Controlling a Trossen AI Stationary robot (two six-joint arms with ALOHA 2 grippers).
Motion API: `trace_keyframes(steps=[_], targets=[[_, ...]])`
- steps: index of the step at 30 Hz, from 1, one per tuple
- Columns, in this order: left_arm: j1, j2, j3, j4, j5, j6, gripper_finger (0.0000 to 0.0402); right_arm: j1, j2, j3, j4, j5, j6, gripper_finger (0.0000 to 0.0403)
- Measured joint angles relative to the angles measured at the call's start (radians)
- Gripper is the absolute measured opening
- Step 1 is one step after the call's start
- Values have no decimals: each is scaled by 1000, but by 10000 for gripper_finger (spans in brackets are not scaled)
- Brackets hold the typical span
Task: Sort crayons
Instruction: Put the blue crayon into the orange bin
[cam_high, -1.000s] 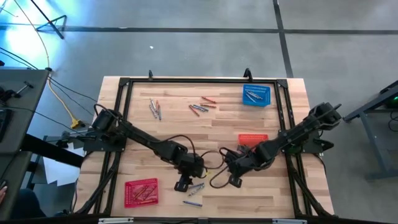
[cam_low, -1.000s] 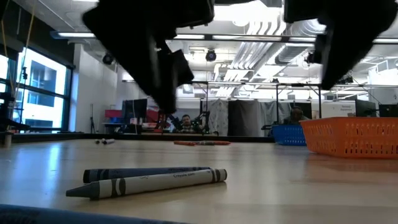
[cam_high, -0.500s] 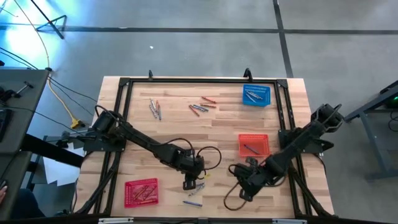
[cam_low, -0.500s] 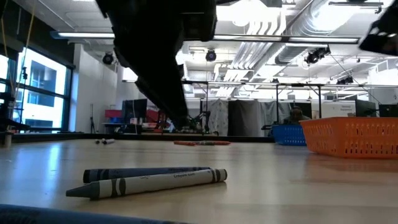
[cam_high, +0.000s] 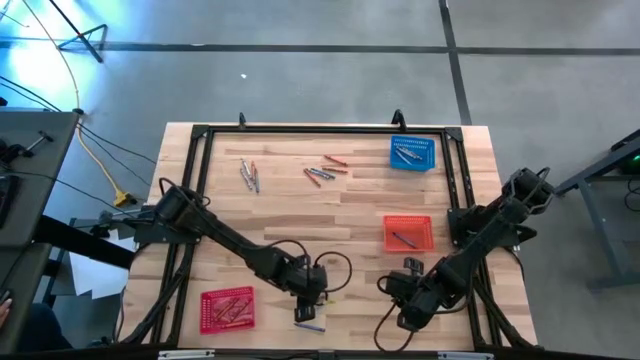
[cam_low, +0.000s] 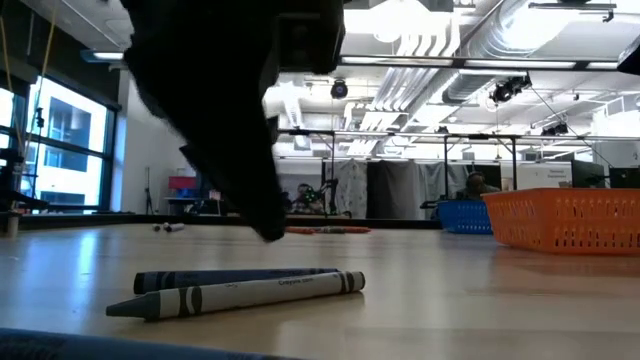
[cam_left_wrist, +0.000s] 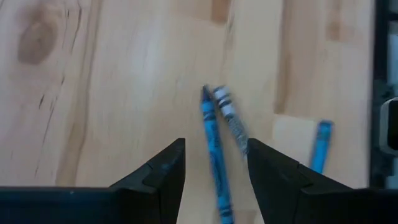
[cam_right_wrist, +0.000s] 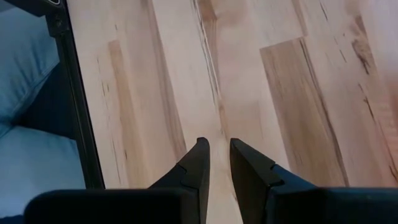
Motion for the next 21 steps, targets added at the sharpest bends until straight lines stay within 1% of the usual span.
trace_keyframes(steps=[13, 21], targets=[[-35, 12, -1, -38, -8, 5, 156, 0, 0, 0, -8, 0, 26, 58], [-53, 40, 2, -58, -14, 13, 156, 8, 0, 0, -8, 1, 44, 58]])
